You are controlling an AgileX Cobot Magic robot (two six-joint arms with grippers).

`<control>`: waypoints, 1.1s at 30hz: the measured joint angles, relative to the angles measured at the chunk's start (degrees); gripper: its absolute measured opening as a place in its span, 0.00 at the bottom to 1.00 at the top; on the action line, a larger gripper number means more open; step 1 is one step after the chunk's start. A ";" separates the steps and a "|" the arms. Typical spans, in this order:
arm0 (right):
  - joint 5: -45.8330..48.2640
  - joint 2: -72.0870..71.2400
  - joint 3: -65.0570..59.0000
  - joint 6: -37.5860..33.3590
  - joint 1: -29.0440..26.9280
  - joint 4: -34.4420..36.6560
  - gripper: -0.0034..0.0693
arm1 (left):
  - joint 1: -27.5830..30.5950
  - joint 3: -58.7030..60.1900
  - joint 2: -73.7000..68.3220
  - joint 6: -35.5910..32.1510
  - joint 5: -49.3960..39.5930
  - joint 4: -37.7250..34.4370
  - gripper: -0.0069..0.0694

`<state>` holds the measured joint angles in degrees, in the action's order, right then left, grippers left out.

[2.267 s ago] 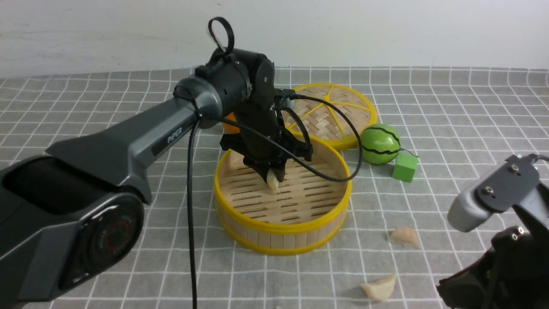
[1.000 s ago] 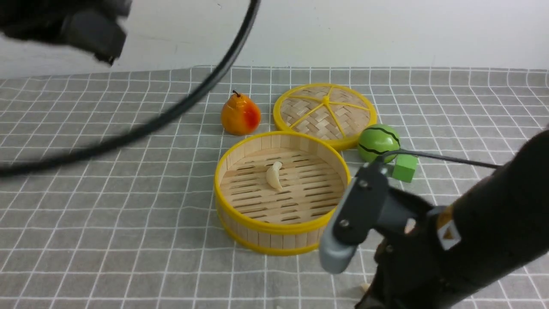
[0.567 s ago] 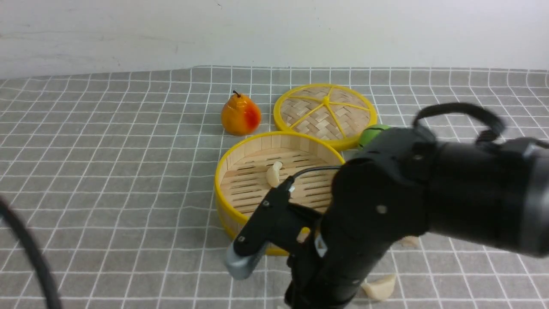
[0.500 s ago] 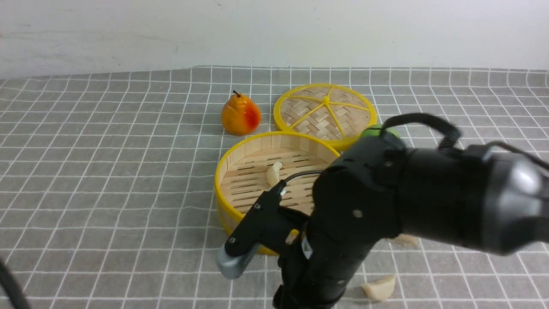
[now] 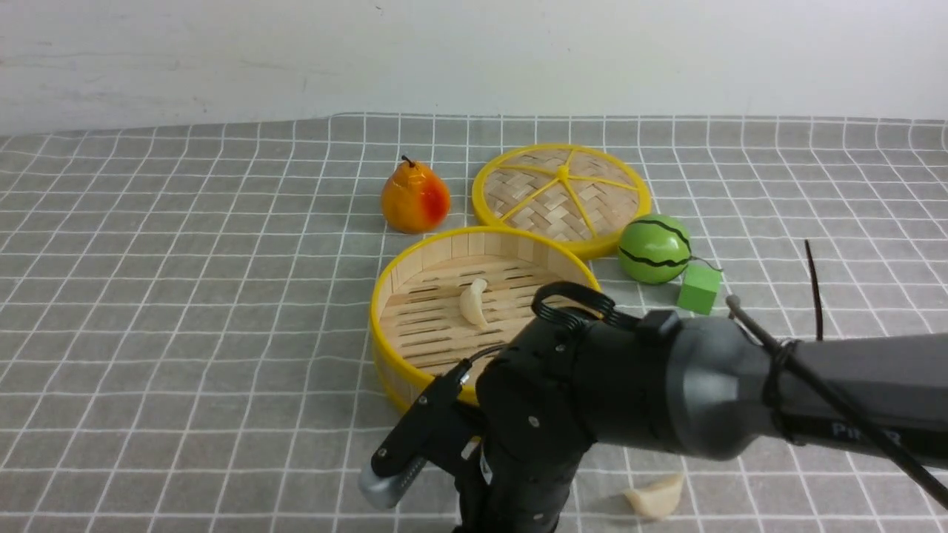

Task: Put the dumplings into the steamer on the table with the grey tablecloth.
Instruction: 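Reach for and grasp a dumpling lying on the table beside the steamer, then place the dumpling in the bamboo steamer basket with the right gripper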

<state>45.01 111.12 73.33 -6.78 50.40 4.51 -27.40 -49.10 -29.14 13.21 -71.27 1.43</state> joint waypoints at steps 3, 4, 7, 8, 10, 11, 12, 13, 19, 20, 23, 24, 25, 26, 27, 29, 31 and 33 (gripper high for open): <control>0.89 0.07 0.78 0.00 0.00 0.69 0.35 | 0.00 0.00 0.00 0.00 0.00 -0.06 0.07; 1.66 0.13 1.35 0.00 0.00 0.79 0.36 | 0.00 0.00 0.00 0.00 0.00 -0.06 0.07; 6.22 0.05 4.82 0.00 0.00 0.21 0.37 | 0.00 0.00 0.00 0.00 0.00 -0.06 0.07; 8.21 -0.33 7.09 0.00 0.00 -0.95 0.37 | 0.00 0.00 0.00 0.00 0.00 -0.06 0.07; 10.52 -0.83 10.79 0.07 -0.11 -2.60 0.37 | 0.00 0.00 0.00 0.00 0.00 -0.06 0.07; 11.97 -1.23 13.99 0.56 -0.40 -3.74 0.37 | 0.00 0.00 0.00 0.00 0.00 -0.06 0.07; 12.81 -1.32 16.79 1.11 -0.95 -4.18 0.37 | 0.00 0.00 0.00 0.00 0.00 -0.06 0.07; 13.13 -1.32 18.42 1.35 -1.36 -4.51 0.37 | 0.00 0.00 0.00 0.00 0.00 -0.06 0.07; 10.85 2.77 30.50 7.18 -7.83 -4.51 0.37 | 0.00 0.00 0.00 0.00 0.00 -0.06 0.07; 9.61 4.30 31.70 8.32 -8.88 -4.82 0.37 | 0.00 0.00 0.00 0.00 0.00 -0.06 0.07; 5.18 9.73 34.40 10.50 -11.25 -4.99 0.37 | 0.00 0.00 0.00 0.00 0.00 -0.06 0.07; 4.15 11.06 34.93 10.74 -11.60 -5.04 0.37 | 0.00 0.00 0.00 0.00 0.00 -0.06 0.07; 3.39 12.02 35.36 10.81 -11.78 -5.04 0.37 | 0.00 0.00 0.00 0.00 0.00 -0.06 0.07; 2.05 13.75 36.16 10.97 -12.13 -5.18 0.37 | 0.00 0.00 0.00 0.00 0.00 -0.06 0.07; 1.12 15.05 36.86 11.01 -12.19 -5.18 0.37 | 0.00 0.00 0.00 0.00 0.00 -0.06 0.07; -0.27 16.77 38.08 11.16 -12.32 -5.18 0.37 | 0.00 0.00 0.00 0.00 0.00 -0.06 0.07; -1.65 18.45 39.56 11.56 -12.32 -5.18 0.37 | 0.00 0.00 0.00 0.00 0.00 -0.06 0.07; -2.28 19.45 40.55 11.62 -12.32 -5.12 0.37 | 0.00 0.00 0.00 0.00 0.00 -0.06 0.07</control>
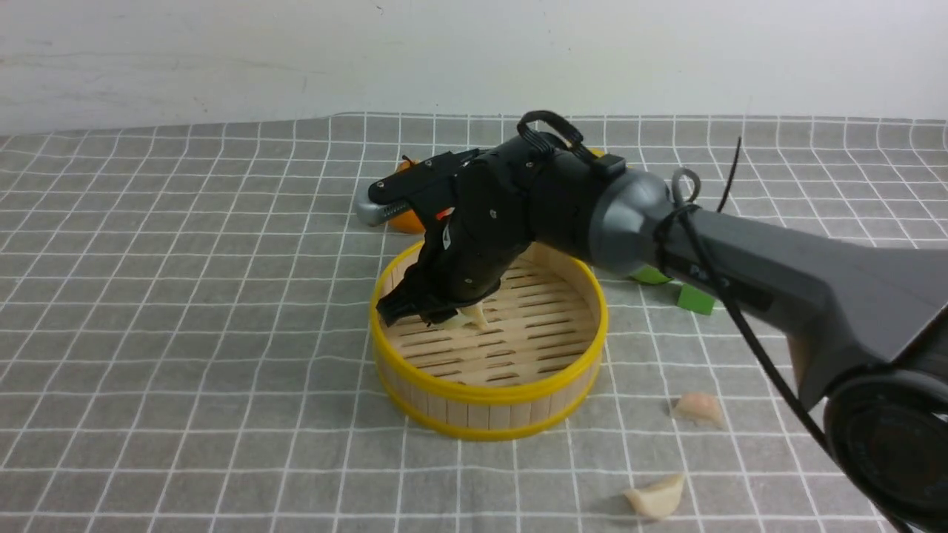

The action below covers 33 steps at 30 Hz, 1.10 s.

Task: Put the dumplings into the steamer on the table with the grey tablecloth.
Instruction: 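Place the dumpling in the bamboo steamer basket with the right gripper, then reach for and grasp a dumpling lying on the table beside the steamer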

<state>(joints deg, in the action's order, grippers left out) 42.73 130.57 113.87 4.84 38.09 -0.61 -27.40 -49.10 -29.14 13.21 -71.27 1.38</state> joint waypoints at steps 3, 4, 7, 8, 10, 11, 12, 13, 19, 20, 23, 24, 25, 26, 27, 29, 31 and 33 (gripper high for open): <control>-0.27 0.89 0.52 0.22 0.00 -0.06 0.43 | 0.00 0.00 0.00 0.00 0.00 0.00 0.08; -0.18 0.96 0.52 0.22 0.00 -0.06 0.48 | 0.00 0.00 0.00 0.00 0.00 0.00 0.08; 1.19 1.01 1.31 0.24 0.00 -0.06 0.62 | 0.00 0.00 0.00 0.00 0.00 0.00 0.08; 2.30 1.01 1.95 0.24 0.00 -0.06 0.66 | 0.00 0.00 0.00 0.00 0.00 0.16 0.08; 5.07 0.47 3.27 0.24 0.00 -0.06 0.72 | 0.00 0.00 0.00 0.00 0.00 0.41 0.08; 6.81 0.05 4.04 0.12 0.00 -0.06 0.73 | 0.00 0.00 0.00 0.00 0.00 0.59 0.08; 9.10 -0.79 5.03 -0.34 0.00 -0.06 0.75 | 0.00 0.00 0.00 0.00 0.00 0.65 0.08; 11.52 -1.91 5.91 -1.28 0.00 -0.06 0.76 | 0.00 0.00 0.00 0.00 0.00 0.65 0.08; 26.05 -11.39 7.56 -8.91 -0.07 -0.06 0.75 | 0.00 0.00 0.00 0.00 0.00 0.72 0.08; 27.09 -12.78 7.17 -10.19 -0.12 -0.06 0.75 | 0.00 0.00 0.00 0.00 0.00 0.72 0.08; 27.70 -17.09 2.35 -12.78 -0.18 -0.06 0.73 | 0.00 0.00 0.00 0.00 0.05 0.72 0.08; 27.77 -19.19 -1.29 -13.30 -0.18 -0.06 0.72 | 0.00 0.00 0.00 0.00 0.05 0.72 0.08; 27.85 -19.55 -1.99 -13.37 -0.18 -0.06 0.72 | 0.00 0.00 0.00 0.00 0.05 0.72 0.08; 27.90 -22.77 -8.08 -13.60 -0.18 0.06 0.71 | 0.00 0.00 0.00 0.00 0.05 0.65 0.08; 27.90 -24.89 -12.35 -13.66 -0.22 0.06 0.71 | 0.00 0.00 0.00 0.00 0.05 0.58 0.08; 27.20 -28.51 -19.56 -13.74 -0.48 0.13 0.70 | 0.00 0.00 0.00 0.00 0.05 0.37 0.09; 24.66 -32.93 -28.57 -13.86 -1.04 0.14 0.70 | 0.00 0.00 0.00 0.00 0.05 -0.23 0.09; 21.34 -36.45 -36.84 -14.34 -2.16 0.14 0.70 | 0.00 0.00 0.00 0.04 0.05 -0.74 0.09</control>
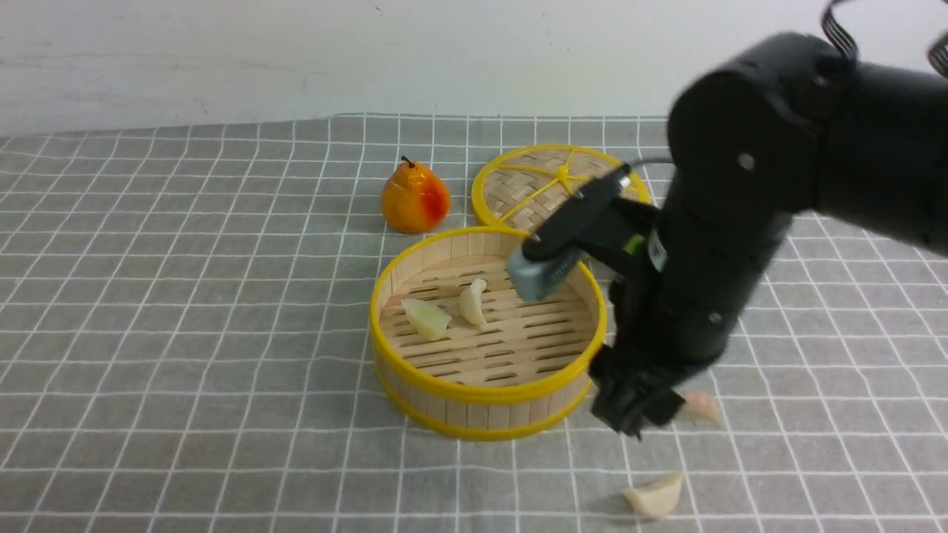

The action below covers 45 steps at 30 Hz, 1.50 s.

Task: Put the dumplings into the steamer on the table with the grey tablecloth.
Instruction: 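Reach for and grasp a dumpling lying on the table beside the steamer, then place the dumpling in the bamboo steamer basket with the right gripper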

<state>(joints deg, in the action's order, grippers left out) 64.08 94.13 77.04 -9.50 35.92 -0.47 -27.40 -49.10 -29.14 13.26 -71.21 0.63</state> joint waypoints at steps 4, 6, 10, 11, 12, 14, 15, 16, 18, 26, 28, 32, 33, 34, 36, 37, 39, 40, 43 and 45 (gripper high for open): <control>-8.50 -2.28 -11.71 -0.34 -2.76 -0.06 0.70 | 0.00 0.00 0.00 0.00 0.00 -0.63 0.09; -13.96 -1.53 -15.60 -0.97 -3.46 -0.10 0.70 | 0.00 0.00 0.00 0.00 0.00 -1.32 0.09; -20.00 1.21 -16.90 -3.60 -3.46 0.47 0.70 | 0.00 0.00 0.00 0.00 0.05 -2.06 0.10; -20.85 1.80 -16.90 -4.27 -3.46 0.47 0.70 | 0.00 0.00 0.00 0.00 0.05 -2.24 0.10; -22.05 2.87 -16.90 -5.18 -3.46 0.47 0.70 | 0.00 0.00 0.00 0.00 0.00 -2.54 0.10; -23.59 5.17 -16.90 -6.79 -3.46 0.47 0.70 | 0.00 0.00 0.00 0.00 0.00 -3.03 0.10; -24.01 6.27 -16.90 -7.42 -3.46 0.47 0.70 | 0.00 0.00 0.00 0.00 0.00 -3.22 0.10; -24.19 7.12 -16.90 -7.81 -3.46 0.47 0.70 | 0.00 0.00 0.00 0.00 0.00 -3.34 0.10; -24.57 8.73 -16.90 -8.51 -3.46 0.47 0.70 | 0.00 0.00 0.00 0.08 0.00 -3.64 0.10; -24.67 9.58 -16.90 -8.89 -3.46 1.09 0.61 | 0.00 0.00 0.00 0.09 -0.05 -4.23 0.10; -24.33 9.58 -16.90 -8.89 -3.46 1.36 0.51 | 0.00 0.00 0.00 0.09 -0.05 -4.23 0.10; -23.14 9.58 -16.33 -8.01 -3.46 1.36 0.38 | 0.00 0.00 0.00 0.09 -0.05 -4.23 0.11; -22.01 9.63 -15.74 -7.25 -3.46 1.09 0.38 | 0.00 0.00 0.00 0.09 -0.05 -4.23 0.11; -21.34 9.63 -15.34 -6.65 -3.46 1.05 0.38 | 0.00 0.00 0.00 0.09 -0.05 -4.23 0.11; -19.50 9.69 -13.90 -5.83 -3.46 1.05 0.38 | 0.00 0.00 0.00 0.09 -0.05 -4.29 0.11; -18.38 9.69 -12.87 -5.40 -3.46 1.05 0.38 | 0.00 0.00 0.00 0.09 -0.05 -4.29 0.11; -16.65 9.69 -11.27 -4.97 -3.46 1.05 0.38 | 0.00 0.00 0.00 0.09 -0.05 -4.29 0.11; -14.56 9.80 -9.20 -4.28 -3.46 1.26 0.38 | 0.00 0.00 0.00 0.09 -0.05 -4.29 0.11; -10.15 9.91 -1.98 -2.11 -3.28 3.17 0.38 | 0.00 0.00 0.00 0.09 -0.05 -4.45 0.12; -9.54 10.30 3.04 -0.84 -2.97 5.52 0.38 | 0.00 0.00 0.00 0.09 -0.05 -4.45 0.12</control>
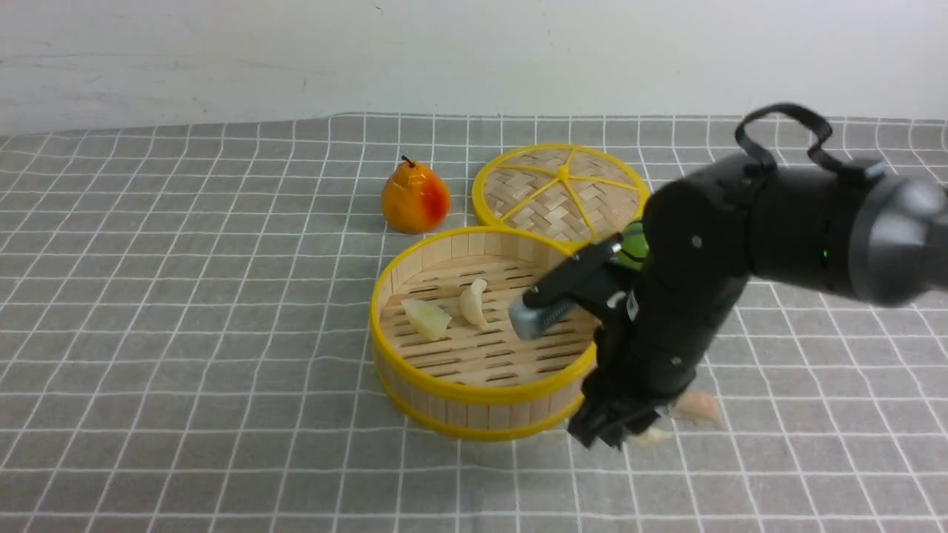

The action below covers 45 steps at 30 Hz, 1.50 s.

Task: Put the dumplings into the steamer on the table with the grey tablecloth.
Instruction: 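Place the dumpling in the bamboo steamer basket with the right gripper, then reach for and grasp a dumpling lying on the table beside the steamer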

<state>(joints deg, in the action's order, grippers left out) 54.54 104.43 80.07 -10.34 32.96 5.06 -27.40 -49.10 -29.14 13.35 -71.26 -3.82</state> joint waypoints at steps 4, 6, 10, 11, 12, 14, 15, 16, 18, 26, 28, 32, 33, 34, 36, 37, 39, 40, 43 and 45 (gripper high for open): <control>-1.92 3.08 9.79 0.55 0.39 4.74 0.38 | 0.00 0.00 0.00 0.00 0.00 -0.04 0.12; -2.93 5.92 13.79 0.59 0.39 6.06 0.38 | 0.00 0.00 0.00 0.00 0.00 -0.04 0.12; -3.46 13.66 21.07 0.87 0.39 7.21 0.38 | 0.00 0.00 0.00 0.00 0.00 -0.06 0.12; -3.46 14.83 22.02 0.88 0.39 7.37 0.38 | 0.00 0.00 0.00 0.00 0.00 -0.06 0.12; -3.46 16.33 23.19 1.06 0.39 7.43 0.38 | 0.00 0.00 0.00 0.00 0.00 -0.06 0.12; -3.46 19.66 25.68 1.72 0.39 7.58 0.38 | 0.00 0.00 0.00 0.00 0.00 -0.06 0.12; -3.46 20.50 26.30 1.74 0.39 7.58 0.38 | 0.00 0.00 0.00 0.00 0.00 -0.06 0.12; -3.46 22.35 27.71 1.97 0.39 7.74 0.38 | 0.00 0.00 0.00 0.00 0.00 -0.06 0.12; -3.46 23.67 28.48 2.12 0.39 7.97 0.39 | 0.00 0.00 0.00 0.00 0.00 -0.06 0.12; 0.57 22.80 30.38 3.29 0.39 6.43 0.82 | 0.00 0.00 0.00 0.00 0.00 -0.06 0.12; 3.96 21.71 31.43 3.14 0.39 5.24 0.89 | 0.00 0.00 0.00 0.00 0.00 -0.11 0.12; 12.60 16.06 32.50 1.24 0.33 0.81 0.93 | 0.00 0.00 0.00 0.00 0.00 -0.11 0.12; 14.23 14.28 31.92 0.43 0.10 -0.33 0.92 | 0.00 0.00 0.00 0.00 0.00 -0.11 0.12; 14.88 12.41 30.88 -0.11 -0.34 -0.94 0.90 | 0.00 0.00 0.00 0.00 0.00 -0.11 0.12; 15.20 8.83 27.99 -1.01 -1.56 -1.02 0.85 | 0.00 0.00 0.00 0.00 0.00 -0.17 0.12; 15.27 6.77 25.41 -1.41 -2.65 -0.79 0.82 | 0.00 0.00 0.00 0.00 0.00 -0.17 0.12; 15.03 2.66 18.87 -1.66 -5.57 -0.04 0.76 | 0.00 0.00 0.00 0.00 0.00 -0.17 0.12; 14.14 0.39 14.46 -1.78 -7.58 0.36 0.72 | 0.00 0.00 0.00 0.00 0.00 -0.17 0.12; 9.35 -3.40 4.68 -1.95 -12.09 0.43 0.66 | 0.00 0.00 0.00 0.00 0.00 -0.17 0.12; 5.43 -4.48 -0.59 -2.40 -14.31 0.43 0.64 | 0.00 0.00 0.00 0.00 0.00 -0.17 0.12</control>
<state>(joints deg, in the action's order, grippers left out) 59.97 99.95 79.48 -12.74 18.65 5.48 -27.40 -49.10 -29.14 13.35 -71.26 -3.99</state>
